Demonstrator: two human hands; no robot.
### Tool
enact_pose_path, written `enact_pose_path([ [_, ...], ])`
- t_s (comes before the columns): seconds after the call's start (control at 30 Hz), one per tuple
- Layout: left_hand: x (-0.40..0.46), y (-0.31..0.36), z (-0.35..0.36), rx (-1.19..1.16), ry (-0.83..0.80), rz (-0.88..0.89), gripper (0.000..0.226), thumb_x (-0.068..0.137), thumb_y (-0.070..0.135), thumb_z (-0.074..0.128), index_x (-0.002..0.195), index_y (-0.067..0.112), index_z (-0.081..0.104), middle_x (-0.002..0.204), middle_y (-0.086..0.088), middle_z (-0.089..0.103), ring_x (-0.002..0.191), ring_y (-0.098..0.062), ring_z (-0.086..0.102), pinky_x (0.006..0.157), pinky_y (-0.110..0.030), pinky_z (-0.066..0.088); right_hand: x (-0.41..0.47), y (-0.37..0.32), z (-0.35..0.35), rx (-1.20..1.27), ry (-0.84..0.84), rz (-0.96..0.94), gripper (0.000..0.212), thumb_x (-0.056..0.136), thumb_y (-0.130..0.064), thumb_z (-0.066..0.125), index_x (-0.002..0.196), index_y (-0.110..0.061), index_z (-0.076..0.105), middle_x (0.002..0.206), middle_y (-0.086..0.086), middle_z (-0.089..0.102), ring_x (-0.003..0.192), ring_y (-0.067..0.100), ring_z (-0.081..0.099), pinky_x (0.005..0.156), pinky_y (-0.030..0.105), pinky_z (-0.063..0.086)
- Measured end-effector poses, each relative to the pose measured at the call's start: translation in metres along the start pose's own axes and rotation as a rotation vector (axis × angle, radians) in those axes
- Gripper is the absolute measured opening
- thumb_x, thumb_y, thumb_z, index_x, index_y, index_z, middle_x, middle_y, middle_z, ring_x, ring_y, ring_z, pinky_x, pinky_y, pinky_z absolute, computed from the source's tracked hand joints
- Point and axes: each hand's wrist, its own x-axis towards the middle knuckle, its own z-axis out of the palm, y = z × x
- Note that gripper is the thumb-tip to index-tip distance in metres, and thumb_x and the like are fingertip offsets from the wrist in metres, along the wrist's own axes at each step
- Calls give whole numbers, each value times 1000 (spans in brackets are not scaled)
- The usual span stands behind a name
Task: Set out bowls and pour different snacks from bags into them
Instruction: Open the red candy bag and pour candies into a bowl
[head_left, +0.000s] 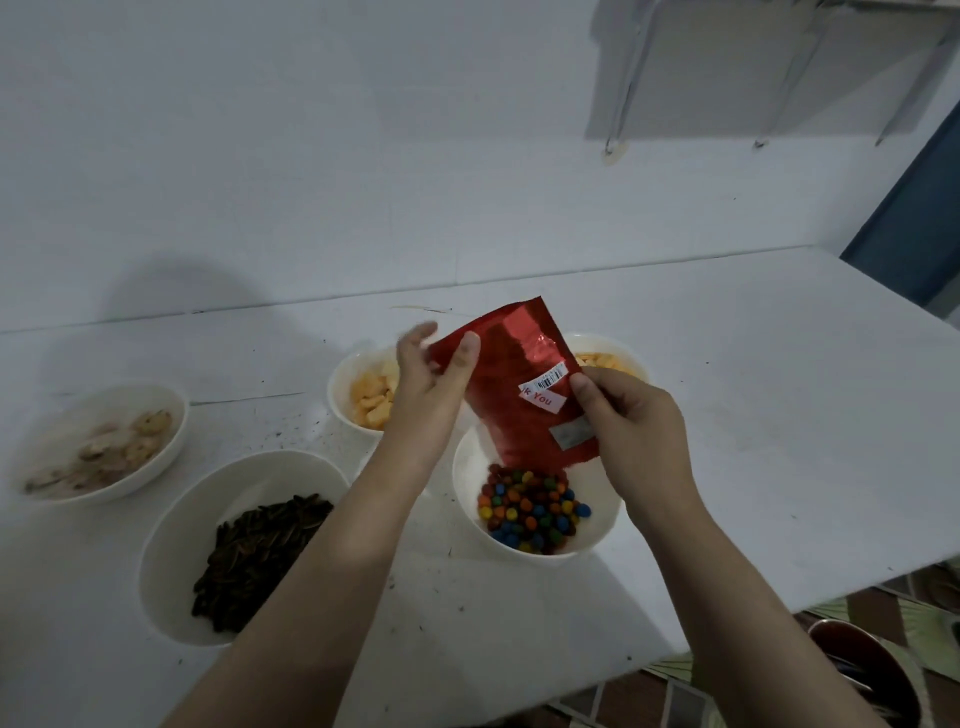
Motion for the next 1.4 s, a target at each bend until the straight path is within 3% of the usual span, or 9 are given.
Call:
enact_pose_path([
  [0.07,0,-2,5,-200,-101,-215,74,75,70,55,135,28,46,127,7,63,116,-11,60,98,-35,50,-2,-1,2,52,-11,24,25,101,-27,53,93,-36,75,87,-22,74,84,-7,67,67,11,51],
  [0.13,-1,-3,9,-217,-86,-194,68,74,69,59,130,31,52,122,11,67,116,-13,62,100,-42,49,-6,-3,6,86,-34,49,26,103,-31,49,95,-40,72,92,-25,73,87,-10,65,72,13,51],
  [0.27,-2,1,17,-173,-66,-100,54,73,66,61,117,35,58,114,16,69,112,-7,63,100,-43,50,-10,-10,5,202,-20,84,38,103,-47,38,139,-45,48,128,-25,54,109,-10,53,85,13,47],
  [0.43,-4,7,24,-71,-102,-30,34,79,65,59,106,44,56,110,21,68,108,-4,63,97,-42,52,-7,-15,-2,351,-51,156,40,99,-61,34,135,-52,50,137,-13,59,127,12,55,108,44,45],
  [0.67,-4,15,25,-67,-184,-12,33,82,56,58,112,41,56,108,23,68,104,1,64,96,-40,53,-4,-13,-7,321,-134,113,40,99,-61,35,134,-50,50,131,-16,62,122,9,59,105,44,48],
  [0.8,-1,17,20,-229,-253,-131,46,89,53,50,129,31,56,123,8,67,120,-17,60,103,-48,47,-4,-15,-7,302,-174,110,36,102,-52,35,136,-48,47,125,-18,64,117,6,60,101,36,50],
  [0.93,3,20,22,-285,-82,-78,23,98,31,53,110,21,69,104,2,75,101,-16,70,86,-43,54,-4,-22,-11,338,-194,93,32,97,-51,48,122,-38,62,114,-16,71,106,4,67,92,28,53],
  [1.13,2,18,25,-166,-33,54,14,93,26,60,97,24,73,97,0,76,95,-18,72,88,-41,56,3,-24,-17,422,5,104,17,89,-27,69,84,-14,79,81,3,79,74,15,74,66,24,59],
  [1.4,1,17,21,-114,-123,134,17,88,34,63,100,26,71,98,5,76,94,-11,71,79,-25,56,3,-27,-17,440,-5,104,8,88,-19,71,90,-15,78,86,1,79,81,15,76,67,23,58],
])
